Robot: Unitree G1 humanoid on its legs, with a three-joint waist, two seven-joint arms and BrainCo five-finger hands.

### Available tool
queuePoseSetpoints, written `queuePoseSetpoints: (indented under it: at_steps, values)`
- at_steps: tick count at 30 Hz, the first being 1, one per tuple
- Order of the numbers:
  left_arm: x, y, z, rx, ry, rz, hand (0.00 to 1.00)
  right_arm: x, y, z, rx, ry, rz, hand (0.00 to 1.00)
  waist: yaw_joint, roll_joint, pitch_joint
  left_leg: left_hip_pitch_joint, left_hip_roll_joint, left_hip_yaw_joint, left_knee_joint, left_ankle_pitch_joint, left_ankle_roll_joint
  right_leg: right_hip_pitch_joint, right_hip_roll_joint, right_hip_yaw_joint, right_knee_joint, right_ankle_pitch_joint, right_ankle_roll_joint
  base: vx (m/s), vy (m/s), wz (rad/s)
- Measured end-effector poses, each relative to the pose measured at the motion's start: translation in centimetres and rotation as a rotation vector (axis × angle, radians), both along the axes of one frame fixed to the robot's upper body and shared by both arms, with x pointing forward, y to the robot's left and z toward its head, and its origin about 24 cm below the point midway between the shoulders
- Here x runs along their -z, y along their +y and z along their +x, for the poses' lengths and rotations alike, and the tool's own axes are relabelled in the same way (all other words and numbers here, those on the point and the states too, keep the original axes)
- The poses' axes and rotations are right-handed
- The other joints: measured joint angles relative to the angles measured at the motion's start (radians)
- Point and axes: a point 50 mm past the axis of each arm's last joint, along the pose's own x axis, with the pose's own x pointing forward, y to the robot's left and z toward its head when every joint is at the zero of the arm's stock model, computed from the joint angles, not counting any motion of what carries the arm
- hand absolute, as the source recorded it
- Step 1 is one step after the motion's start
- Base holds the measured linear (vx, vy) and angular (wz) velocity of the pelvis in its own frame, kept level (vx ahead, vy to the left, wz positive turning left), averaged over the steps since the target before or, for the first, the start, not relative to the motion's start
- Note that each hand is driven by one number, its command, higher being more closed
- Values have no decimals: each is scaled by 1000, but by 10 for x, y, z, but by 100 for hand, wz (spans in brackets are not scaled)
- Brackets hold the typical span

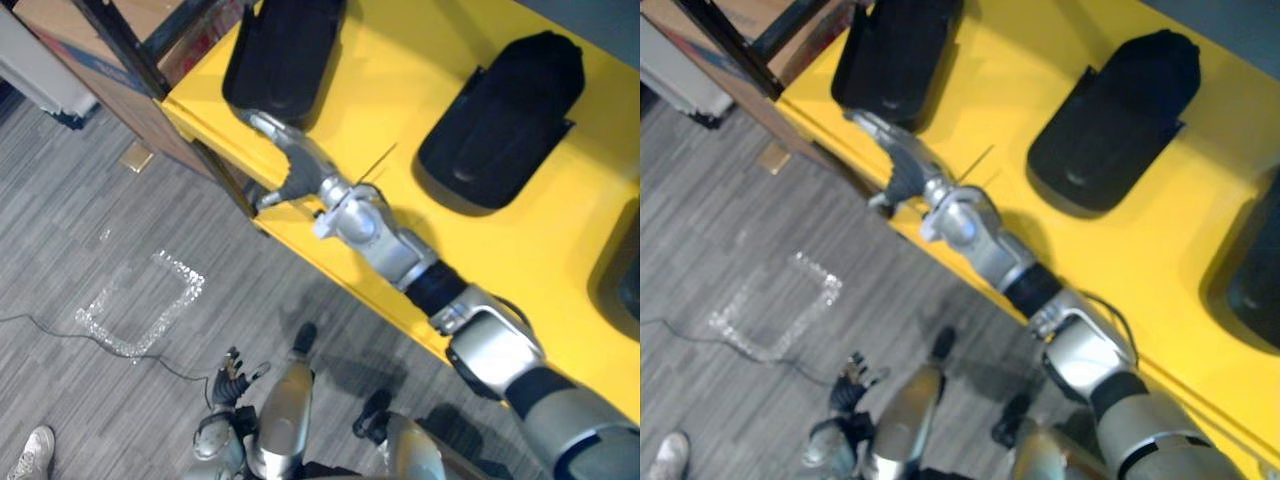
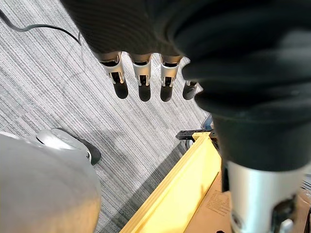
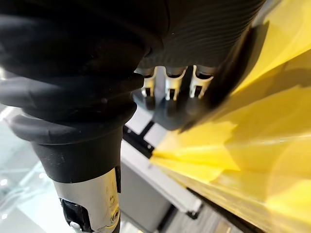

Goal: Walk over and take plastic housings, then place them on the shelf

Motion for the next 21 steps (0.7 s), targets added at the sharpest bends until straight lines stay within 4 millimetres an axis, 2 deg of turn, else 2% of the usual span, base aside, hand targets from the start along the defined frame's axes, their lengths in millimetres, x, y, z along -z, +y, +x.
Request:
queuePoseSetpoints:
  at_steps: [11,21]
  values:
    - [0,1,-1,-41,4,-20,0,-3,-1,0,23,-28,42,0,-1,1,1,-12,-1,1,10,1,2,-16,-5,1,22,-4,-5,-16,-1,0]
    - [0,1,0,-71,-12,-53,0,-19,-5,-3,103,-127,240,0,-4,7,4,-24,-5,2,12,1,2,-33,-12,1,42,-14,-5,-1,-3,0]
